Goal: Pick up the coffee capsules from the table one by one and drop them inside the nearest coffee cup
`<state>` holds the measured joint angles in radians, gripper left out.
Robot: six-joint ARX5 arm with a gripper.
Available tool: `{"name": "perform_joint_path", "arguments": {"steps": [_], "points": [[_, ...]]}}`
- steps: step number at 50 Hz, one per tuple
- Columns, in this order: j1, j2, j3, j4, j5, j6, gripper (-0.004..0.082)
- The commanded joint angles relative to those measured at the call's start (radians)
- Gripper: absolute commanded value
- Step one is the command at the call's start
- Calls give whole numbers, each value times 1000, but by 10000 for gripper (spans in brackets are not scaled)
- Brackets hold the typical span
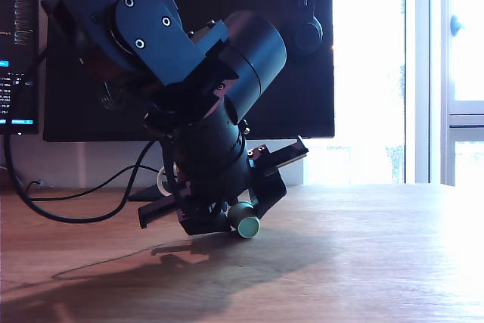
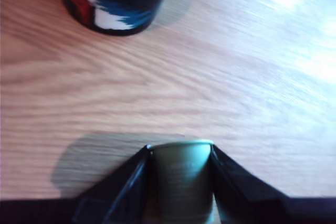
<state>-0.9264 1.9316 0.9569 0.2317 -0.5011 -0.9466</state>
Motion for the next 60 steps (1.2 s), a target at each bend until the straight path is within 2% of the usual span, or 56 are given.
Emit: {"name": "perform_joint_path", "arguments": {"steps": [1,4,5,6,9,10,11,14,15,19,20,21,24,25,26,29,35,36,40,41,42,44,47,50,52,53,56,60], "points": [[-2,14,-21,-24,26,54,142],[-2,-3,-21,-24,31,122,142],[-2,-9,-21,-23,31,126,142],[-2,-14,-21,-22,31,165,142],[-2,-41,-21,-22,31,230,142],[-2,-50,-21,-21,31,233,142],[-2,-58,-20,-20,31,269,142],[-2,-86,-18,-17,31,331,142],[-2,-96,-18,-17,32,331,142],[0,-131,-13,-16,42,407,142],[2,-139,-11,-16,47,407,142],[3,-148,-9,-16,56,434,142],[10,-174,0,-15,82,478,142],[13,-182,3,-16,89,478,142],[14,-188,6,-16,95,500,142],[21,-211,18,-16,114,528,142],[46,-250,39,-23,161,552,142],[51,-255,41,-22,169,571,142],[79,-275,47,-23,208,599,142],[88,-280,47,-23,218,623,142],[98,-284,47,-23,224,626,142],[121,-290,47,-26,258,642,142],[163,-296,47,-39,298,642,142],[208,-296,47,-46,378,642,142],[240,-296,47,-50,407,644,142],[252,-296,47,-50,436,644,142],[295,-296,47,-48,473,661,142],[340,-296,54,-53,498,678,142]]}}
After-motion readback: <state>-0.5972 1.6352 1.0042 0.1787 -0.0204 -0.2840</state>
